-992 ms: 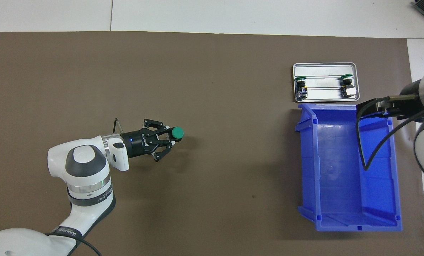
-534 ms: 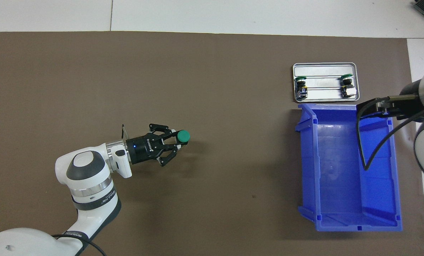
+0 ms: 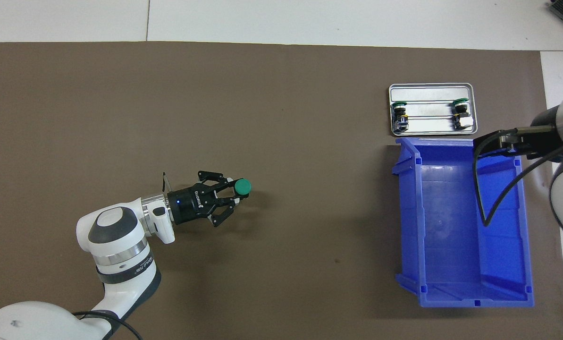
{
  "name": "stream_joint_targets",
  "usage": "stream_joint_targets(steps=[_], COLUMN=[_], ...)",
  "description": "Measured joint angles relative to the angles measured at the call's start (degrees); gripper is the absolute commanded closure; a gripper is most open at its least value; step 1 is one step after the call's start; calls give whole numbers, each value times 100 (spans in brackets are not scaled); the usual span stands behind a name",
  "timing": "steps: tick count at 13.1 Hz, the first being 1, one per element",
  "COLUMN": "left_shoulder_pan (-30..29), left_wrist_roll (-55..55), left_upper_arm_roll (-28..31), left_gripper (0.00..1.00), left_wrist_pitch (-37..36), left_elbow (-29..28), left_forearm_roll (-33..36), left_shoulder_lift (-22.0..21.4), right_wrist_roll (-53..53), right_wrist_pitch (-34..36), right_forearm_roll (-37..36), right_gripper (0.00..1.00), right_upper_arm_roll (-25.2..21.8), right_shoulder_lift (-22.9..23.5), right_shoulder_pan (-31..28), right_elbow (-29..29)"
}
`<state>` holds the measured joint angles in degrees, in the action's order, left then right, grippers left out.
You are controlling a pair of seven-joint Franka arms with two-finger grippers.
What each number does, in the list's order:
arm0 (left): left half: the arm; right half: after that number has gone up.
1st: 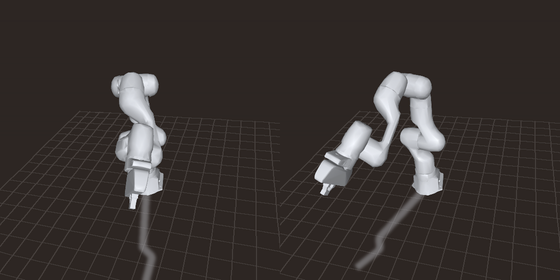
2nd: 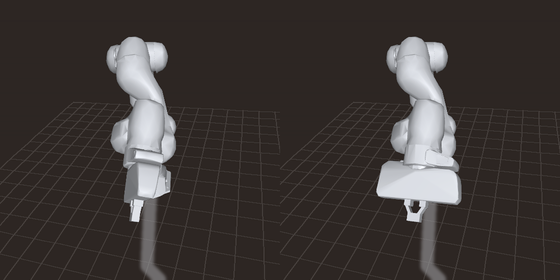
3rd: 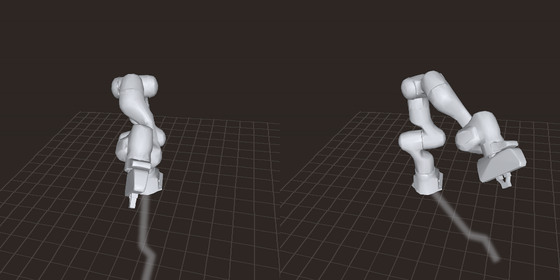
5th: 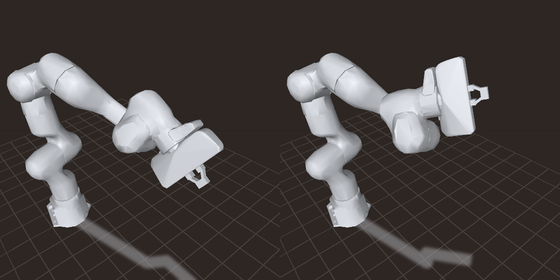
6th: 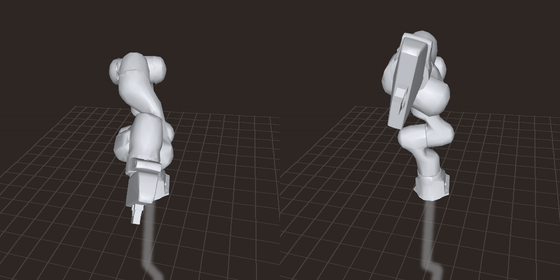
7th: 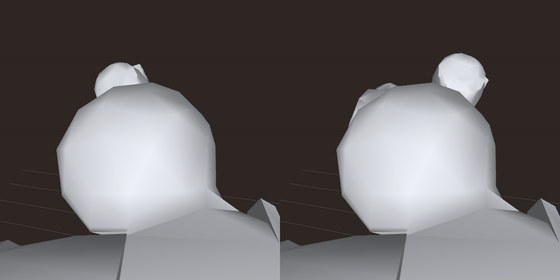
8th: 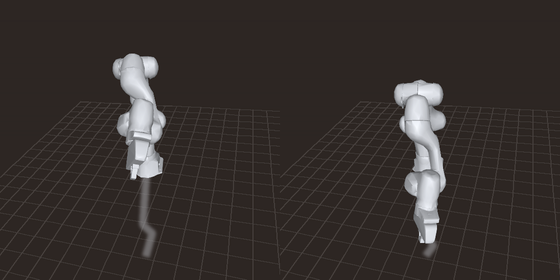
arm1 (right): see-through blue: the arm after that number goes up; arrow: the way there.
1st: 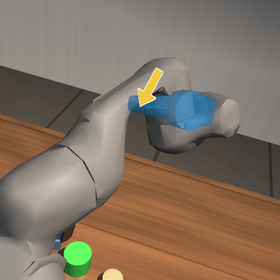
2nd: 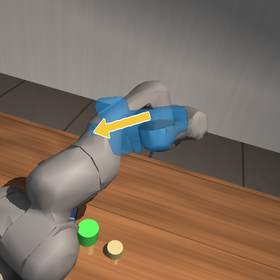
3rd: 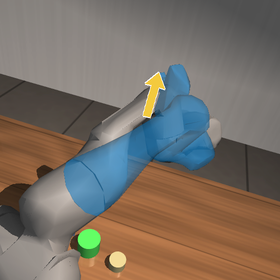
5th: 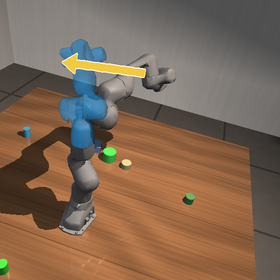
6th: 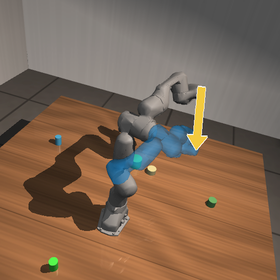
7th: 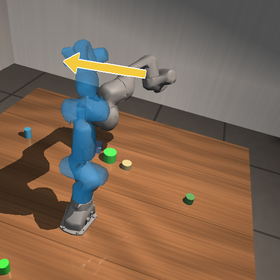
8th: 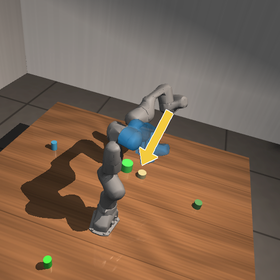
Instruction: Place and press button with both arms
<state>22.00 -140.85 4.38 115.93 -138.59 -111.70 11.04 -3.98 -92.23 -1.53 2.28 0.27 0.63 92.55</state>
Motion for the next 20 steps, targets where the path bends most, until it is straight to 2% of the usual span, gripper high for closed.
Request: stream_joint_targets(steps=[4, 8, 11, 16, 17, 18, 20], left_shoulder_pan=[-6, -277, -380, -380, -380, -380, -380], left_wrist_roll=[-324, -961, -1035, -1063, -1065, -1066, -1067], left_upper_arm_roll=[2, 12, 10, -8, -8, -8, -10], left_gripper=[66, 64, 63, 41, 34, 33, 24], left_wrist_pitch=[-384, -1134, -1244, -1244, -1244, -1244, -1244], left_elbow=[-185, -256, -255, -275, -278, -278, -280], left_forearm_roll=[-160, -307, -307, -307, -307, -307, -307], left_shoulder_lift=[61, 569, 619, 628, 629, 629, 630], right_wrist_roll=[0, 0, 0, 0, 0, 0, 0], right_wrist_pitch=[0, 0, 0, 0, 0, 0, 0], right_forearm_roll=[0, 0, 0, 0, 0, 0, 0], right_gripper=[0, 0, 0, 0, 0, 0, 0], right_upper_arm_roll=[0, 0, 0, 0, 0, 0, 0], right_shoulder_lift=[0, 0, 0, 0, 0, 0, 0], right_shoulder_pan=[0, 0, 0, 0, 0, 0, 0], right_elbow=[0, 0, 0, 0, 0, 0, 0])
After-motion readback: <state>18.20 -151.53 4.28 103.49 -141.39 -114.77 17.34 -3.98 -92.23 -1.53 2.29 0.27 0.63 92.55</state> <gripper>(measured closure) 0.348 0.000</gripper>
